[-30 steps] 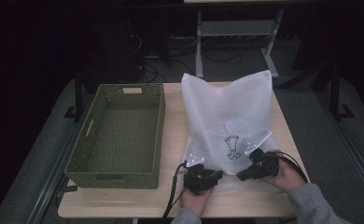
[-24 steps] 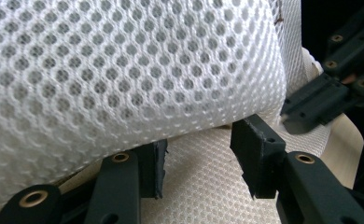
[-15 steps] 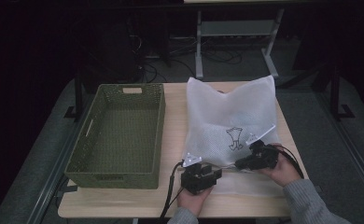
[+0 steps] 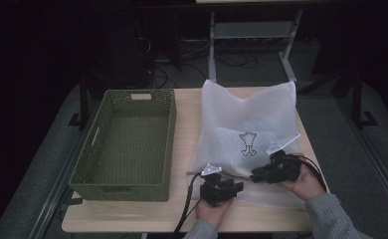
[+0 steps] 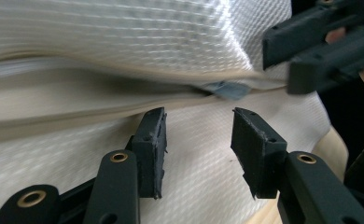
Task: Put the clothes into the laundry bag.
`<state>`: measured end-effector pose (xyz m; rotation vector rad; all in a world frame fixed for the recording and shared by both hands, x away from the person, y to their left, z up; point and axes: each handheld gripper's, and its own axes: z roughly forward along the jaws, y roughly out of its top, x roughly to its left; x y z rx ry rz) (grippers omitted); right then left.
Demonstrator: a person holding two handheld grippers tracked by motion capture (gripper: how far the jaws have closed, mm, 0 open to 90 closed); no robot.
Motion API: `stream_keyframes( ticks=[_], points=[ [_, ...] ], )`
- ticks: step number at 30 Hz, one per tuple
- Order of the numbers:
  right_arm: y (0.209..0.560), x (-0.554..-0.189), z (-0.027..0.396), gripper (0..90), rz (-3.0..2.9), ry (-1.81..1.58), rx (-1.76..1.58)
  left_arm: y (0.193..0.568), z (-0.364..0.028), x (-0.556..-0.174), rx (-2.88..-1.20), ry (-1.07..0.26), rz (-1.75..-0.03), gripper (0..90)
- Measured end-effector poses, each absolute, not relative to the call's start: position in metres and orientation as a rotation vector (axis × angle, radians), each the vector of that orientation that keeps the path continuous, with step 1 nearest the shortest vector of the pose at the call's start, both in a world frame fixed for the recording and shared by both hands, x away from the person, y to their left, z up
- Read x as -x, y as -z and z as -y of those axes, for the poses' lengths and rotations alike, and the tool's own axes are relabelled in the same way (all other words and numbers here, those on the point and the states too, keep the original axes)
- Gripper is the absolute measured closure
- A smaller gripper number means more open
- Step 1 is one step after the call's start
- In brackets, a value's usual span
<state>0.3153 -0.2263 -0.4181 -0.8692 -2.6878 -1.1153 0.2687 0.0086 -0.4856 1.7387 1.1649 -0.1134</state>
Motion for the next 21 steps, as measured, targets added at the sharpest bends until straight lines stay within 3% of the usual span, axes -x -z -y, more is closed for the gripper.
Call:
stream_keyframes(
  ticks=[10, 21],
  points=[
    [0.415, -0.289, 0.239, 64.3, 2.724, 1.174, 0.788, 0.487, 0.015, -0.28, -1.725, 0.125, -1.182, 55.2],
    [0.459, -0.272, 0.211, 52.0, 2.826, 0.993, 0.654, 0.489, 0.018, -0.282, -1.676, 0.131, -1.228, 57.3]
  ],
)
